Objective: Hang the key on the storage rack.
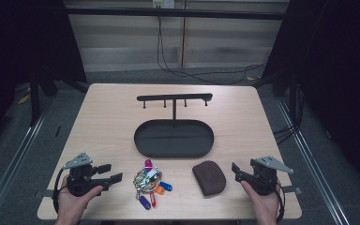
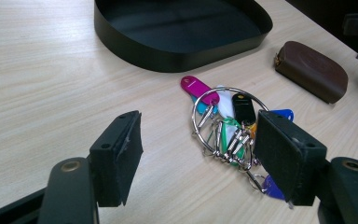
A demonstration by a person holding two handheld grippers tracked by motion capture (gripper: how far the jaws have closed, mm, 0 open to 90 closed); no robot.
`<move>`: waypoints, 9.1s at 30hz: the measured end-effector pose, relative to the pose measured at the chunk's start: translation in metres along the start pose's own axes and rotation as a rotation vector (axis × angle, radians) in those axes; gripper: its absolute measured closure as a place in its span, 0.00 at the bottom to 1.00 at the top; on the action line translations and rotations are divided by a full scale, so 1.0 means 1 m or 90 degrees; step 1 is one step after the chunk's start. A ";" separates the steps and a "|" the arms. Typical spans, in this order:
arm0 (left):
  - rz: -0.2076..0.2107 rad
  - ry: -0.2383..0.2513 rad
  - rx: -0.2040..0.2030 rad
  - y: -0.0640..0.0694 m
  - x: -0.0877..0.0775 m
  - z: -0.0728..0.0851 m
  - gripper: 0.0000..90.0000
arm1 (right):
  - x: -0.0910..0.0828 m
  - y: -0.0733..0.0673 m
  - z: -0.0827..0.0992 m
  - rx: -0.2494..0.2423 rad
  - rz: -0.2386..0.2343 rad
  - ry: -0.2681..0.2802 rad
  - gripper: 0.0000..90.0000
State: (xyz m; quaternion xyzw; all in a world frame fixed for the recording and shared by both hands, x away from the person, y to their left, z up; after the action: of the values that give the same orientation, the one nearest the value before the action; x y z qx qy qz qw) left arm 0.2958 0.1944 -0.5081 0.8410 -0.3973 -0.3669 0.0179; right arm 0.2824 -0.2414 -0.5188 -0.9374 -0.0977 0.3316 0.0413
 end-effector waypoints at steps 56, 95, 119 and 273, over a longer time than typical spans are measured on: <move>-0.010 -0.022 0.017 0.000 0.005 0.001 0.26 | 0.008 -0.063 -0.019 -0.033 -0.199 -0.351 0.27; -0.003 -0.036 0.027 0.004 0.007 0.002 0.28 | 0.052 -0.068 0.009 -0.105 -0.163 -0.559 0.20; -0.002 -0.039 0.027 0.005 0.008 0.003 0.28 | 0.055 -0.075 0.015 -0.039 -0.188 -0.577 0.27; -0.005 -0.049 0.032 0.003 0.007 0.004 0.27 | 0.058 -0.085 -0.167 -0.043 -0.124 -0.410 0.93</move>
State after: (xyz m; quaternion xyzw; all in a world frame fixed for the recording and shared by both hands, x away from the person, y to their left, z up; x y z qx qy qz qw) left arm 0.2940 0.1884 -0.5144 0.8281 -0.4032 -0.3890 -0.0198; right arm 0.4186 -0.1482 -0.4126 -0.7718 -0.2060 0.6015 0.0088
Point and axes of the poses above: each handheld gripper's, and its own axes: x roughly forward along the jaws, z roughly out of its underside, y roughly to its right, the point moved 9 cm from there along x, roughly forward along the jaws, and after that the axes turned 4 degrees about -y, right-handed, at the moved point
